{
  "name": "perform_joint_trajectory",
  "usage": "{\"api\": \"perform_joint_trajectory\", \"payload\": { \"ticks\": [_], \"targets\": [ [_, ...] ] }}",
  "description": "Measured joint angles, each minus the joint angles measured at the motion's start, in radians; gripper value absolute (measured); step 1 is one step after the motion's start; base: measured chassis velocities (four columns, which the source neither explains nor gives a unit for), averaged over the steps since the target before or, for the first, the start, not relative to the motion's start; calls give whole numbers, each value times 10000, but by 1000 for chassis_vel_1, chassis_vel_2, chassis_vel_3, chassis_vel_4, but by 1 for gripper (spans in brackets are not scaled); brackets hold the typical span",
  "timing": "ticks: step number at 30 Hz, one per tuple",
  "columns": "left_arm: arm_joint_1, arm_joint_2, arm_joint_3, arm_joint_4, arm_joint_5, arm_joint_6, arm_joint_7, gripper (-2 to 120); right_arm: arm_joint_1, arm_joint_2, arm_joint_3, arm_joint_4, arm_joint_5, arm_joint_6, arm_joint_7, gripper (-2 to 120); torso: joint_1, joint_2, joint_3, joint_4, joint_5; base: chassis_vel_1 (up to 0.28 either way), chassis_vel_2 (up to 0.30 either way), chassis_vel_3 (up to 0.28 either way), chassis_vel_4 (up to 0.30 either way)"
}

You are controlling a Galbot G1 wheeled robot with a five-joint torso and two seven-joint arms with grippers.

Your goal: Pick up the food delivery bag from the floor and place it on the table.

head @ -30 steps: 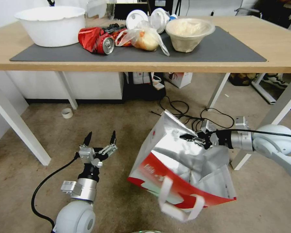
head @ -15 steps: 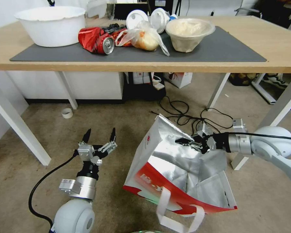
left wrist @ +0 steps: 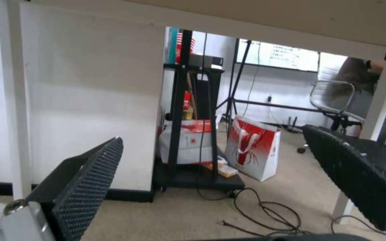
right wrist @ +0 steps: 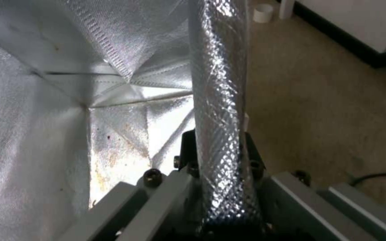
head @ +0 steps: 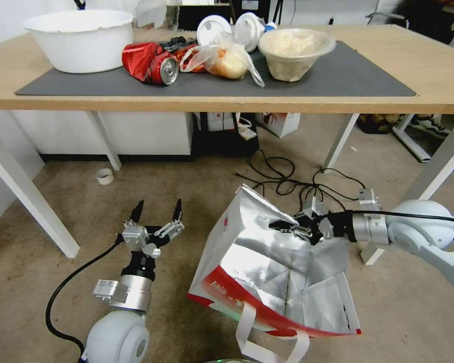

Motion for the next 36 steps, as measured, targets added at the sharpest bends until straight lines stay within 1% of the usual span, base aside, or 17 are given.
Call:
{"api": "perform_joint_trajectory", "payload": {
  "ticks": [2,4,10,13,16,19,27,30,31,34,36],
  "targets": [
    [-2,0,0,1,-4,-3,8,100,118,0,-109,5,112,-42,-20,0,0,0,0,1,0,0,0,0,0],
    [-4,0,0,1,-11,-8,22,100,461,10,-433,6,289,-151,-114,0,0,0,0,1,-1,0,0,0,0],
    [-2,-3,-20,2,-28,-42,35,100,976,108,-904,-39,342,-230,-233,0,0,0,0,2,1,0,0,0,0],
    [4,-5,-33,28,-60,-138,86,100,1084,162,-1041,-40,341,-243,-242,0,0,0,0,1,-1,0,0,0,0],
    [38,3,-71,44,-190,-242,269,100,1159,216,-1161,-41,331,-246,-243,0,2,14,10,1,0,0,0,0,0],
    [51,6,-92,51,-226,-275,332,100,1184,230,-1205,-29,324,-247,-242,0,8,88,72,1,0,0,0,0,0],
    [49,12,-94,45,-252,-269,343,100,1171,241,-1262,94,314,-265,-256,0,16,466,441,0,-1,0,0,0,0],
    [43,14,-91,37,-252,-267,343,100,1164,238,-1262,116,312,-269,-259,0,24,541,510,1,0,0,0,0,0],
    [45,18,-88,13,-254,-260,336,100,1151,220,-1262,145,309,-279,-283,0,55,725,666,1,0,0,0,0,0],
    [47,19,-87,2,-256,-258,331,100,1144,214,-1262,151,302,-281,-292,0,65,790,722,1,0,0,0,0,0],
    [60,20,-87,-13,-258,-254,322,100,1112,198,-1262,168,286,-281,-296,0,75,918,839,0,0,0,0,0,0]
  ]
}}
